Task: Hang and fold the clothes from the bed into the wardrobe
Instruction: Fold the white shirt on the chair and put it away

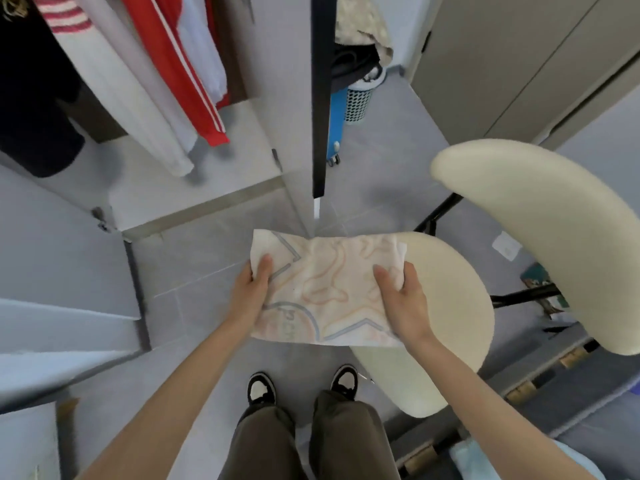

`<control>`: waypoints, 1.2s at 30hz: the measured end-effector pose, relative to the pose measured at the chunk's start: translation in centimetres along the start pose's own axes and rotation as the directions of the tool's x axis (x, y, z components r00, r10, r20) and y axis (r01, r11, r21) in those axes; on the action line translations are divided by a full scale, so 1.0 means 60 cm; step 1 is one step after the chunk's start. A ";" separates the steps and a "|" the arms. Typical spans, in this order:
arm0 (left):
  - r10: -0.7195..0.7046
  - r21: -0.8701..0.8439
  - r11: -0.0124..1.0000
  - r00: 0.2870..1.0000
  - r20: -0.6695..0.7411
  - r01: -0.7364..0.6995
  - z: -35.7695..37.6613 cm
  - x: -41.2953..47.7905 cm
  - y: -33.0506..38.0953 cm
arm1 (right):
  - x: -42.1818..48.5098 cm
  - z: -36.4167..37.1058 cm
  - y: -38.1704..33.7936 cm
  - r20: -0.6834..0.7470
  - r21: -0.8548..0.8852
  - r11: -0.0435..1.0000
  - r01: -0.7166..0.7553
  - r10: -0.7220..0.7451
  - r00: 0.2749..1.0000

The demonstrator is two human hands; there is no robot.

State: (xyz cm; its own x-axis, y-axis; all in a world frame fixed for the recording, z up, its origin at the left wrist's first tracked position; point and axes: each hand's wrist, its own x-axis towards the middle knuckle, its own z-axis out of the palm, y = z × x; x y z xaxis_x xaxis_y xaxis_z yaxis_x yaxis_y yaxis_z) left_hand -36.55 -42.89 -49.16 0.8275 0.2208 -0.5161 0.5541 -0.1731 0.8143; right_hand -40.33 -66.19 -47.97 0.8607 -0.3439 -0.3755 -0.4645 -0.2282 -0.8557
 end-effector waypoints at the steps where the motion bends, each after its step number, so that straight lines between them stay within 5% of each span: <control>1: -0.002 -0.030 1.000 1.000 -0.032 0.001 -0.029 -0.007 0.007 | -0.004 0.018 -0.022 0.033 -0.005 1.000 0.023 -0.023 0.999; 8: 0.041 -0.153 0.986 0.981 -0.188 -0.070 -0.231 -0.034 0.095 | -0.033 0.152 -0.207 0.219 0.010 0.976 0.216 -0.213 0.952; 15: 0.159 -0.087 0.977 0.932 -0.327 -0.197 -0.430 -0.050 0.221 | -0.082 0.259 -0.416 0.305 0.135 0.922 0.364 -0.388 0.870; 26: 0.457 -0.114 0.839 0.802 -0.384 -0.532 -0.685 -0.092 0.540 | -0.150 0.325 -0.806 0.265 0.254 0.806 0.535 -0.590 0.763; 36: 0.597 -0.098 0.712 0.673 -0.435 -0.695 -0.800 -0.069 0.802 | -0.120 0.337 -1.091 0.166 0.350 0.662 0.663 -0.740 0.652</control>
State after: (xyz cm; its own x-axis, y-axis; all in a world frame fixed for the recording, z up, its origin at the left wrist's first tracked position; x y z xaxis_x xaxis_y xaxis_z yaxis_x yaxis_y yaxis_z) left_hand -17.66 -6.03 4.89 0.8488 0.4633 0.2546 -0.1897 -0.1826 0.9647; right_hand -11.88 -30.36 3.53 0.9392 0.0956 0.3297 0.3361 -0.0597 -0.9399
